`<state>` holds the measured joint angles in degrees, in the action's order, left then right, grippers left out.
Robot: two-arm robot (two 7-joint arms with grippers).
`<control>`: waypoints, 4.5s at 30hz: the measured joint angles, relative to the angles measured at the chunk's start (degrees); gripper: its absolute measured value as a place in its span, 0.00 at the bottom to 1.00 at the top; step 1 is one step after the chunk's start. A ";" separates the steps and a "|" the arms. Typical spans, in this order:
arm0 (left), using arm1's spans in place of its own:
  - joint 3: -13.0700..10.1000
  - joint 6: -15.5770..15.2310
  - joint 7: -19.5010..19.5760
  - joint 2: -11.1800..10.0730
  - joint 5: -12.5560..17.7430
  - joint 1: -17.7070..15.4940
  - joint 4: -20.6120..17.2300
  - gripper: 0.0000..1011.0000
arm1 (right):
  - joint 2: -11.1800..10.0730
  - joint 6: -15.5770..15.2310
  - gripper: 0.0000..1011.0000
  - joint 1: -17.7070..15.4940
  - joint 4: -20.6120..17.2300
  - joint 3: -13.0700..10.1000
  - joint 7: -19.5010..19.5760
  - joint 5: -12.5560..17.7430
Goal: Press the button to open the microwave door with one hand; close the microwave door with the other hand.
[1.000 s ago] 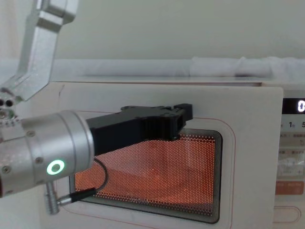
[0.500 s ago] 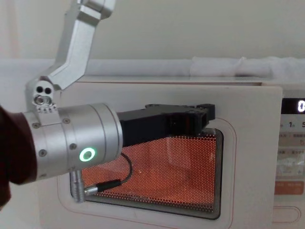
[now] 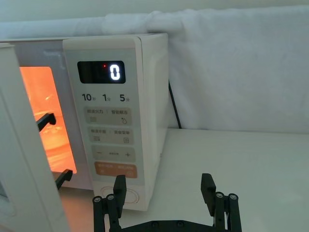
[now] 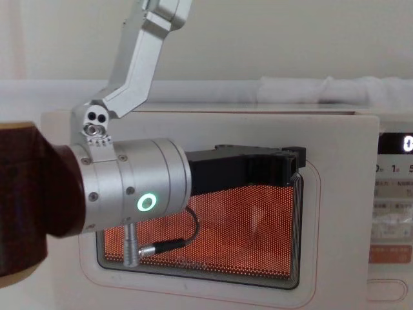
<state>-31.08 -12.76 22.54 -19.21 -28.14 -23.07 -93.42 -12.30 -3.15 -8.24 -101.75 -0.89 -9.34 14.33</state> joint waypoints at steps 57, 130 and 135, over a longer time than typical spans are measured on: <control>3.07 0.43 -4.55 6.98 3.98 -2.97 6.21 0.00 | 0.00 0.00 0.99 0.00 0.00 0.00 0.00 0.00; 29.44 16.01 -26.61 2.01 7.55 29.36 -9.33 0.00 | 0.00 0.00 0.99 0.00 0.00 0.00 0.00 0.00; 30.22 16.35 -25.40 2.52 7.50 28.67 -8.07 0.00 | 0.00 0.00 0.99 0.00 0.00 0.00 0.00 0.00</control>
<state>-0.86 3.59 -2.85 -16.69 -20.64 5.60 -101.49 -12.30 -3.15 -8.24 -101.75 -0.89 -9.34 14.33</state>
